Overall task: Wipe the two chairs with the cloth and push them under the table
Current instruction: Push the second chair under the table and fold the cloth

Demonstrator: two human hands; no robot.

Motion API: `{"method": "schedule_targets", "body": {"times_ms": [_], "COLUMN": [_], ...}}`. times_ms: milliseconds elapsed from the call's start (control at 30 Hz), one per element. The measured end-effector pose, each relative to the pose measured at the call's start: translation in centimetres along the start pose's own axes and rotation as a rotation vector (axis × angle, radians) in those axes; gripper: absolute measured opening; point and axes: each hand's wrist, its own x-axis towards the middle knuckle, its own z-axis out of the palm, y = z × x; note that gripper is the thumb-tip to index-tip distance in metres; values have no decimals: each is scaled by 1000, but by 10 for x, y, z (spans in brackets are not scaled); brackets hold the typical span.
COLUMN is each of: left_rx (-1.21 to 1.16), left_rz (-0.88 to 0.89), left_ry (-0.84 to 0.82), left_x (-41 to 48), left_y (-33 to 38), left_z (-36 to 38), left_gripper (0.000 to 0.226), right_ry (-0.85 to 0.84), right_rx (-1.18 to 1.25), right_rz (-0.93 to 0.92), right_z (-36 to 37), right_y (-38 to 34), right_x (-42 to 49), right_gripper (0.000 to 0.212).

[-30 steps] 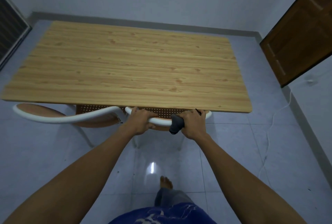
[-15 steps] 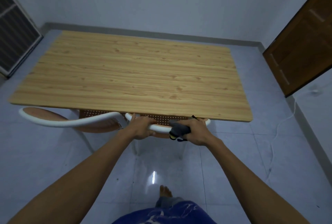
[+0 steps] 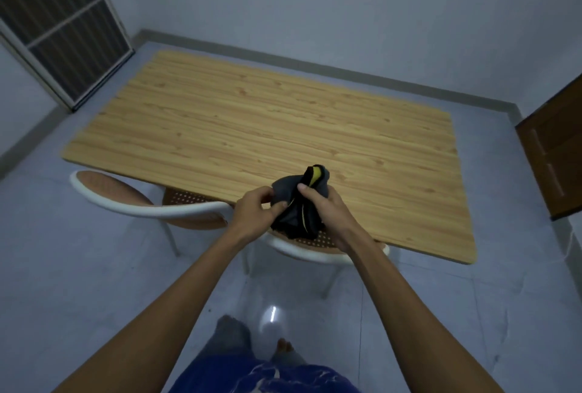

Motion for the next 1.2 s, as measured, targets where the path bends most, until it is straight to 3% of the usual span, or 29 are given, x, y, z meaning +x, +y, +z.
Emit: {"method": "schedule_targets", "body": {"times_ms": [67,167,533,733,800,867,933,1000,1100,1200], "left_rx": [-14,-25,59,121,264,559,756,845,888,887], "left_rz": [-33,-50,-207,-259,-123,93,205,211,138,139], "left_ry": [59,44,97,83,28,-45,-127,-245,-379,-381], "left_x": [9,24,112,154,161,165,162,154,149,153], "left_y": [-6,-10,-60,-89,-99,-113,-123,-129,-138,-135], "left_z": [-13,-29,-98,-102,-100,-96,-91,-87,-89,-94], "left_gripper": [19,10,7,41,49,49,46,46,50,48], "right_ry": [20,23,215,243,256,299,293,153,-49,-35], "right_rx": [-59,-118,-349,-346,-473,-784,-1071,-1250,-1359,-1347], "right_rz": [10,0,259,285,244,115,-131,-332,-221,-166], "right_z": [12,30,71,89,91,94,102,114,120,119], "right_y": [-2,0,20,18,17,19,29,44,63,68], "right_x": [13,38,147,181,187,187,180,171,164,165], "right_gripper": [45,36,35,44,48,50,51,51,53,54]}}
